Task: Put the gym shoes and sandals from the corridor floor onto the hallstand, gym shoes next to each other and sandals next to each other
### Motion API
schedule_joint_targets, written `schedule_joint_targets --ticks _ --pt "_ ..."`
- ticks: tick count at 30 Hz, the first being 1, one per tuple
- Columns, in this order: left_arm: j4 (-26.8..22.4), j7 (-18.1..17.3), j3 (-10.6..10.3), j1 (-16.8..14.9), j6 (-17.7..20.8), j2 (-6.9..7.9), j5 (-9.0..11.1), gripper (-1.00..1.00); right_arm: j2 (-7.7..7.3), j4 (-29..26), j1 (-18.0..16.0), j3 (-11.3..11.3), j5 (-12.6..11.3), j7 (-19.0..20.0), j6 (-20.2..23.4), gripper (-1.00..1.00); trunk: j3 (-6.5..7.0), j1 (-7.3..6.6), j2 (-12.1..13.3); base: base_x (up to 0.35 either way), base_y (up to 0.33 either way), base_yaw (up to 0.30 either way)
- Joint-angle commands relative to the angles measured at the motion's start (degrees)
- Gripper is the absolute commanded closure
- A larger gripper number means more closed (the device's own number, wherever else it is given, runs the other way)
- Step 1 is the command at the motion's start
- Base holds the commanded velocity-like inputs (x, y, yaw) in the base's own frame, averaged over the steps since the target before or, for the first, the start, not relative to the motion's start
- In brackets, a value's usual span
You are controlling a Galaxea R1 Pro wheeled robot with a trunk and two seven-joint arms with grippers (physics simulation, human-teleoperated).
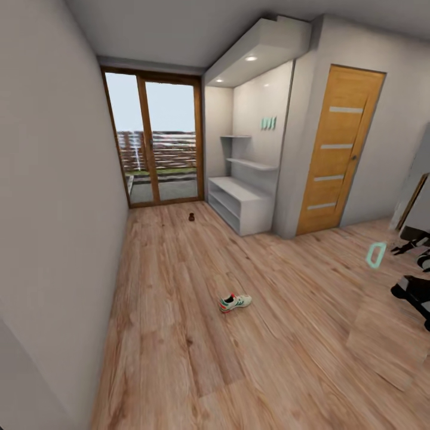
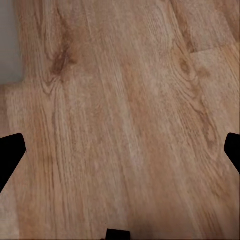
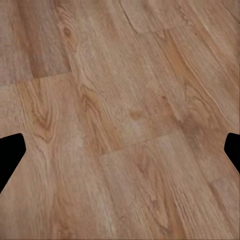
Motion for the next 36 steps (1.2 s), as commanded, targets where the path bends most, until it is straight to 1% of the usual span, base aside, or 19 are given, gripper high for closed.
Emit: schedule_joint_targets --ticks 1,19,36 --pt "0.05 0.01 -0.11 -0.04 -0.18 0.01 0.43 -1.00 -0.01 0.02 -0.03 0.06 0.03 -0.09 -0.16 -1.00 -0.06 0.03 -0.03 0.307 0.157 0.000" --pt "0.11 0.00 -0.12 -0.04 -0.18 -0.01 0.40 -1.00 -0.01 0.10 -0.03 0.06 0.06 -0.14 -0.16 -1.00 -0.06 0.03 -0.03 0.317 0.137 0.000" --pt "0.14 0.00 -0.20 -0.04 -0.26 -0.07 0.34 -1.00 -0.01 0.11 -0.03 0.06 0.05 -0.15 -0.16 -1.00 -0.06 0.03 -0.03 0.333 0.093 0.000"
